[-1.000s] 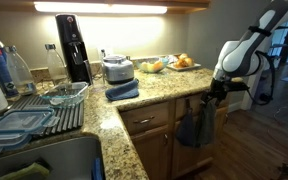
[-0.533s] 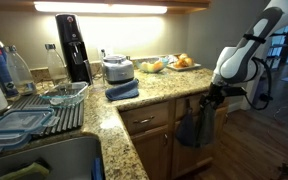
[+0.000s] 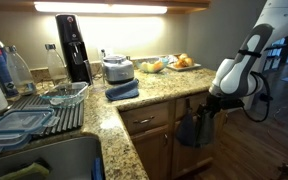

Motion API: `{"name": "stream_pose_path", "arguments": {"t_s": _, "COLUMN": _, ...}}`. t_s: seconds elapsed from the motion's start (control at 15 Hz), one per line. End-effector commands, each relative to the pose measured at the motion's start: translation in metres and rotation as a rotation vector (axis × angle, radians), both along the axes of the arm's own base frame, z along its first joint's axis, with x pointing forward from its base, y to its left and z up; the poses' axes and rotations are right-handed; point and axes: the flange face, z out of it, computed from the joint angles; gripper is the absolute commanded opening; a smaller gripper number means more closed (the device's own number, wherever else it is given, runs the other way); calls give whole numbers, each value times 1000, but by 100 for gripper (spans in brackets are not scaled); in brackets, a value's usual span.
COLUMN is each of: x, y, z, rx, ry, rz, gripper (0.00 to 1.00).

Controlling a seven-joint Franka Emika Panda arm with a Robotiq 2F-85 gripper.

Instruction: Take the left towel and put it on the countertop

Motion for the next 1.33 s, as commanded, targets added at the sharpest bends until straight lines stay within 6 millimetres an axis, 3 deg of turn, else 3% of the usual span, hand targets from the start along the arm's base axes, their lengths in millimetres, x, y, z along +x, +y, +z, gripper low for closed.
{"name": "stream_pose_path", "arguments": {"t_s": 0.0, "x": -11, "y": 5, "z": -19, "rx": 2, "ry": -70, "rz": 15, "gripper": 100}}
{"name": "stream_pose_path", "arguments": {"t_s": 0.27, "x": -14, "y": 1, "z": -41, "rx": -38, "ry": -139, "rz": 37, "gripper": 100}}
{"name": "stream_pose_path", "arguments": {"t_s": 0.33, "x": 6, "y": -2, "z": -31, "rx": -51, "ry": -138, "rz": 39, "gripper": 100}}
{"name": "stream_pose_path", "arguments": {"t_s": 0.73, "x": 47, "y": -9, "z": -36, "rx": -87, "ry": -201, "rz": 8, "gripper": 100}}
{"name": "stream_pose_path", "arguments": {"t_s": 1.27, "x": 45, "y": 2, "z": -58, "rx": -61, "ry": -173, "rz": 24, "gripper": 100}}
